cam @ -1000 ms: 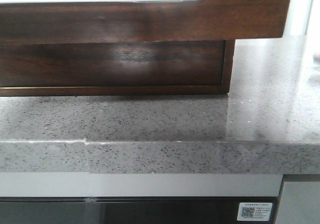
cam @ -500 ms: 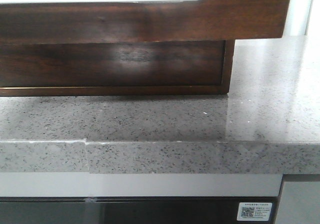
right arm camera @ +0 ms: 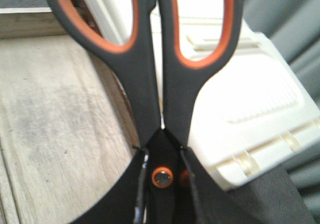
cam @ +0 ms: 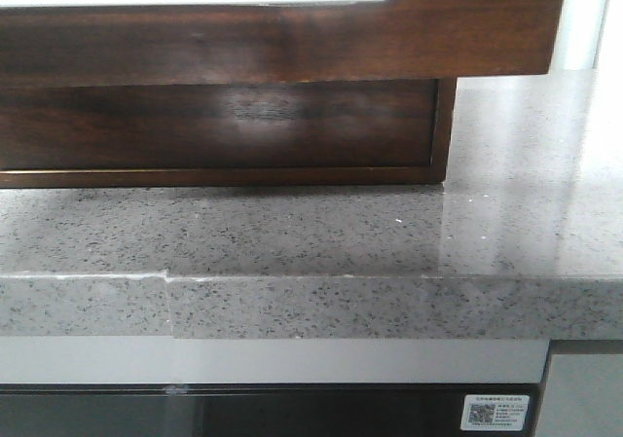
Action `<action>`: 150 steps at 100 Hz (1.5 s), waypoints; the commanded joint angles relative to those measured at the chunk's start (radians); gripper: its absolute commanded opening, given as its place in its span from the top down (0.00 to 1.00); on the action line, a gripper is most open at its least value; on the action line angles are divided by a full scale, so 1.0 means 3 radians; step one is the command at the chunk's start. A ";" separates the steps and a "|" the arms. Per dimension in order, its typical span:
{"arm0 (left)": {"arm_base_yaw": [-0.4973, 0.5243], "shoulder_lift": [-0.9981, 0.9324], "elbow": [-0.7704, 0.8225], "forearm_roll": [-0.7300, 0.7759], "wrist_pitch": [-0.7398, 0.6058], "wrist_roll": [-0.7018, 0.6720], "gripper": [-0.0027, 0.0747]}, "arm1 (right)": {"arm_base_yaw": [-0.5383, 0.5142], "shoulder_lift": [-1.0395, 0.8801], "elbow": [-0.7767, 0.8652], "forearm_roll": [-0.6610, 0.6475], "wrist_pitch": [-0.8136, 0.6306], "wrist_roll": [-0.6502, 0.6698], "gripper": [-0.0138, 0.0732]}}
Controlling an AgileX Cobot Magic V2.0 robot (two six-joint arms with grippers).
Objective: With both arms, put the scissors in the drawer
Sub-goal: 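Lift the scissors with the right gripper and carry them over the drawer, then lower the scissors into the drawer and open the right gripper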
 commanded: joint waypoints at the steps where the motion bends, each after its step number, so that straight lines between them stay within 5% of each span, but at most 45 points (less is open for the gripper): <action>1: -0.0030 0.0026 -0.0110 -0.0048 -0.0266 -0.0032 0.45 | 0.0231 0.0052 -0.0075 0.0093 -0.0204 -0.0334 0.86; 22: -0.0030 0.0026 -0.0110 -0.0048 -0.0266 -0.0032 0.45 | 0.0532 0.0423 -0.0075 0.0093 -0.0166 -0.0516 0.86; 107: -0.0030 0.0026 -0.0011 -0.0048 -0.0274 -0.0032 0.45 | 0.0579 0.1091 -0.0075 -0.0492 0.0436 -0.0584 0.86; 136: -0.0030 0.0026 -0.0011 -0.0048 -0.0338 -0.0032 0.45 | 0.0579 0.1091 -0.0075 -0.0512 0.0399 -0.0584 0.59; 150: -0.0030 0.0026 -0.0011 -0.0048 -0.0365 -0.0032 0.45 | 0.0579 0.1062 -0.0134 -0.0512 0.0403 -0.0488 0.58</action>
